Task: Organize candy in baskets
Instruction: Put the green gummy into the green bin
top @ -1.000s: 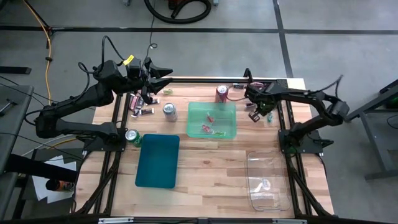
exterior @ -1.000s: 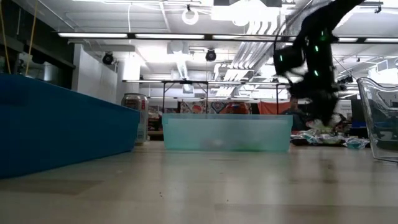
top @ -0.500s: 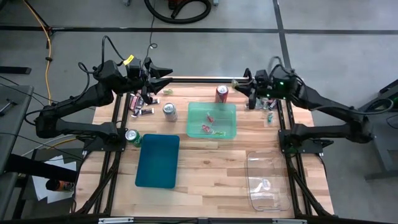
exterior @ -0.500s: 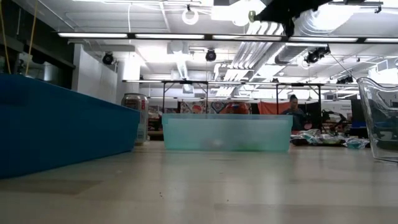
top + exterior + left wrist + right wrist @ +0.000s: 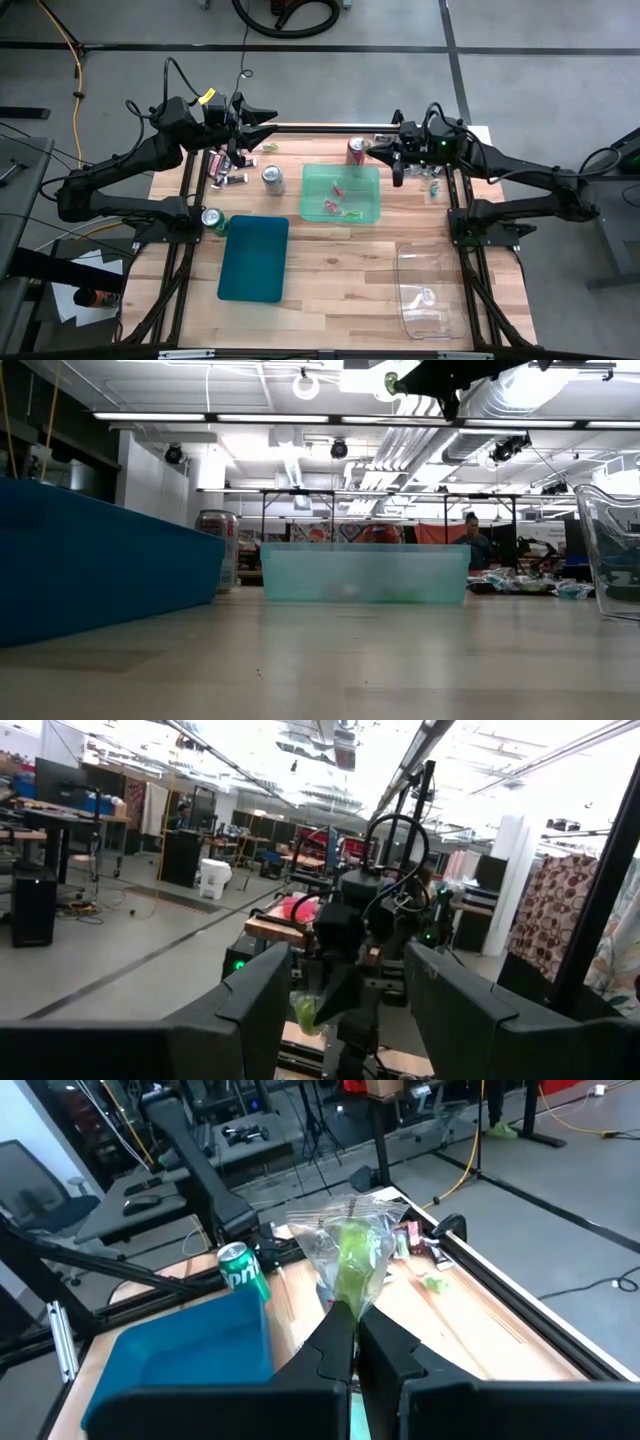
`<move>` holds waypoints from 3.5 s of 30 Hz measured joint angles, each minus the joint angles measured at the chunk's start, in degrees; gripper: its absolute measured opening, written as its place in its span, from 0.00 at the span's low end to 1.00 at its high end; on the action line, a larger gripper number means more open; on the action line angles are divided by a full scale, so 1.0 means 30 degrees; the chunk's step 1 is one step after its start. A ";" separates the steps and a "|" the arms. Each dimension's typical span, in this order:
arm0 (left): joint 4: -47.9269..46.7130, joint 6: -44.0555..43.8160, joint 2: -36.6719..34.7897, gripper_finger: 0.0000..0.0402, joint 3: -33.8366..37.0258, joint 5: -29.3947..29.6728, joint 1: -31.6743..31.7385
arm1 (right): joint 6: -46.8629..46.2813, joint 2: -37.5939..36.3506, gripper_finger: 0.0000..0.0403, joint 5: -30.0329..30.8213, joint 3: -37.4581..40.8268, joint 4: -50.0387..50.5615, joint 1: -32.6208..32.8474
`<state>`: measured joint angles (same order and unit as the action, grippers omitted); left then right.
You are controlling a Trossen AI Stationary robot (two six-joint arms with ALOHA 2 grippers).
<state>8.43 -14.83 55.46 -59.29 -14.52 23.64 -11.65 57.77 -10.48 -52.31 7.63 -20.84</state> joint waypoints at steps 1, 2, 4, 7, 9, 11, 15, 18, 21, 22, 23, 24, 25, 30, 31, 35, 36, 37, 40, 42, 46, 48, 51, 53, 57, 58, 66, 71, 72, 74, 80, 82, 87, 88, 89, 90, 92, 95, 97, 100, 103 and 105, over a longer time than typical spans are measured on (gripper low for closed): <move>0.0035 -0.0009 0.0000 0.46 0.0000 0.0000 0.0000 | -0.0022 0.0018 0.00 0.0000 0.0000 -0.0091 0.0000; 0.0125 -0.0028 0.0000 0.46 0.0000 0.0000 0.0002 | -0.0092 0.0018 0.00 0.0002 0.0000 -0.0206 0.0000; 0.0440 -0.0276 0.0000 0.46 0.0000 0.0000 0.0000 | -0.0367 0.0146 0.00 0.0033 -0.0016 -0.0730 0.0000; 0.0898 -0.0335 -0.0007 0.46 0.0000 0.0022 0.0000 | -0.0612 0.0933 0.00 0.0156 -0.0566 -0.0607 0.0009; 0.1030 -0.0342 -0.0007 0.46 0.0000 0.0033 0.0000 | -0.0388 0.1749 0.00 0.0172 -0.1105 -0.0225 0.0151; 0.1133 -0.0335 0.0000 0.46 0.0000 0.0051 0.0000 | -0.0011 0.2734 0.00 0.0175 -0.1535 0.0486 0.0287; 0.1120 -0.0342 0.0000 0.46 0.0000 0.0058 0.0002 | 0.0071 0.4807 0.00 0.0160 -0.2275 0.1772 0.0592; 0.1115 -0.0342 0.0000 0.46 0.0000 0.0066 0.0000 | 0.0654 0.6185 0.00 0.0160 -0.2653 0.2994 0.0736; 0.1090 -0.0342 0.0000 0.46 0.0000 0.0066 0.0000 | 0.1079 0.7418 0.00 0.0140 -0.2802 0.4104 0.0758; 0.1081 -0.0342 0.0000 0.46 0.0000 0.0066 0.0007 | 0.1108 0.7819 0.00 0.0124 -0.2816 0.4420 0.0754; 0.1046 -0.0342 0.0000 0.46 0.0000 0.0066 0.0000 | 0.1120 0.8175 0.00 0.0121 -0.2820 0.4857 0.0750; 0.1004 -0.0342 0.0000 0.46 0.0000 0.0066 0.0005 | 0.1206 0.8538 0.00 0.0117 -0.2820 0.5336 0.0758; 0.0964 -0.0342 0.0000 0.46 0.0000 0.0066 0.0001 | 0.1345 0.8899 0.00 0.0117 -0.2819 0.5730 0.0758; 0.0823 -0.0342 0.0000 0.46 0.0000 0.0066 0.0000 | 0.1402 1.0395 0.00 0.0104 -0.2812 0.6797 0.1042; 0.0715 -0.0341 0.0000 0.46 0.0000 0.0066 0.0000 | 0.1402 1.0693 0.00 0.0097 -0.2812 0.6845 0.1157; 0.0550 -0.0342 0.0007 0.46 0.0000 0.0066 0.0006 | 0.1583 1.1890 0.00 0.0061 -0.2812 0.6810 0.1667; 0.0570 -0.0342 0.0007 0.46 0.0000 0.0066 0.0000 | 0.1705 1.2229 0.00 0.0094 -0.2812 0.6816 0.1772; 0.0568 -0.0342 0.0007 0.46 0.0000 0.0066 0.0007 | 0.1761 1.2532 0.00 0.0222 -0.2812 0.6829 0.1870; 0.0568 -0.0342 0.0007 0.46 0.0000 0.0066 0.0007 | 0.1744 1.3330 0.00 0.0941 -0.2812 0.6815 0.2062; 0.0572 -0.0348 0.0007 0.46 0.0000 0.0066 0.0004 | 0.1734 1.3724 0.00 0.1403 -0.2810 0.6839 0.2113; 0.0568 -0.0350 0.0007 0.46 0.0000 0.0066 0.0006 | 0.1328 1.3958 0.00 0.1909 -0.2809 0.6881 0.2113; 0.0568 -0.0350 0.0007 0.46 0.0000 0.0066 0.0004 | 0.1225 1.3970 0.00 0.1982 -0.2807 0.6949 0.2113; 0.0576 -0.0350 0.0007 0.46 0.0000 0.0066 0.0000 | 0.0889 1.3970 0.04 0.1966 -0.2812 0.7256 0.2113; 0.0568 -0.0342 0.0007 0.46 0.0000 0.0066 0.0000 | 0.0881 1.3970 0.09 0.1960 -0.2809 0.7433 0.2113; 0.0568 -0.0323 0.0007 0.46 0.0000 0.0066 0.0000 | 0.0826 1.3970 0.25 0.1960 -0.2809 0.7656 0.2113; 0.0568 -0.0301 0.0007 0.46 0.0000 0.0066 0.0000 | 0.0826 1.3970 0.29 0.1960 -0.2812 0.7638 0.2113; 0.0576 -0.0163 0.0007 0.46 0.0000 0.0066 0.0002 | 0.1073 1.3847 0.53 0.1967 -0.4366 0.9403 0.1648; 0.0576 0.0498 0.0007 0.46 0.0000 0.0141 0.0001 | 0.2524 1.1880 0.56 0.2004 -0.6550 1.0175 0.0840; 0.0568 0.0556 0.0007 0.46 0.0000 0.0153 0.0000 | 0.2672 1.1296 0.56 0.2004 -0.6891 1.0129 0.0645; 0.0570 0.0650 0.0007 0.46 0.0000 0.0155 0.0006 | 0.2928 1.0087 0.56 0.1996 -0.7342 0.9871 0.0290; 0.0502 0.0707 0.0007 0.46 0.0000 0.0190 0.0007 | 0.2442 0.5833 0.56 0.2135 -0.6512 0.7599 -0.0610; 0.0447 0.0948 0.0007 0.46 0.0000 0.0243 0.0002 | 0.1864 0.4688 0.56 0.2127 -0.5859 0.6977 -0.0721; 0.0429 0.1027 0.0007 0.46 0.0000 0.0951 0.0007 | 0.0457 0.2747 0.56 0.2126 -0.4562 0.5548 -0.0660; 0.0430 0.1027 0.0007 0.46 0.0000 0.1056 0.0007 | 0.0365 0.2624 0.56 0.2127 -0.4436 0.5254 -0.0583; 0.0430 0.1027 0.0007 0.46 0.0000 0.1092 0.0007 | 0.0293 0.2543 0.56 0.2122 -0.4394 0.4994 -0.0515; 0.0429 0.1027 0.0007 0.46 0.0000 0.1100 0.0007 | 0.0219 0.2495 0.56 0.2115 -0.4389 0.4866 -0.0467; 0.0425 0.1027 0.0007 0.46 0.0000 0.1100 0.0007 | 0.0050 0.2465 0.56 0.2052 -0.4386 0.4508 -0.0391; 0.0320 0.1027 0.0007 0.46 0.0000 0.1104 0.0007 | 0.0025 0.2495 0.56 0.2024 -0.4386 0.4507 -0.0393; -0.0020 0.0783 0.0019 0.46 0.0000 0.1662 0.0000 | 0.0017 0.2495 0.56 0.2062 -0.4386 0.4513 -0.0393; -0.0332 -0.0766 0.0637 0.46 -0.0130 0.4832 0.0165 | -0.0101 0.2495 0.56 0.2069 -0.4386 0.4513 -0.0428; -0.3440 -0.1039 0.1783 0.46 -0.1673 0.6603 0.1718 | -0.0106 0.2495 0.56 0.2069 -0.4386 0.4531 -0.0437; -0.6596 -0.0998 0.2721 0.46 -0.3526 0.7520 0.3241 | -0.0106 0.2495 0.56 0.2076 -0.4379 0.4571 -0.0437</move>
<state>-11.36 -17.82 63.62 -69.87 8.04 33.36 -11.97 65.25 -4.25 -65.45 21.34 -22.15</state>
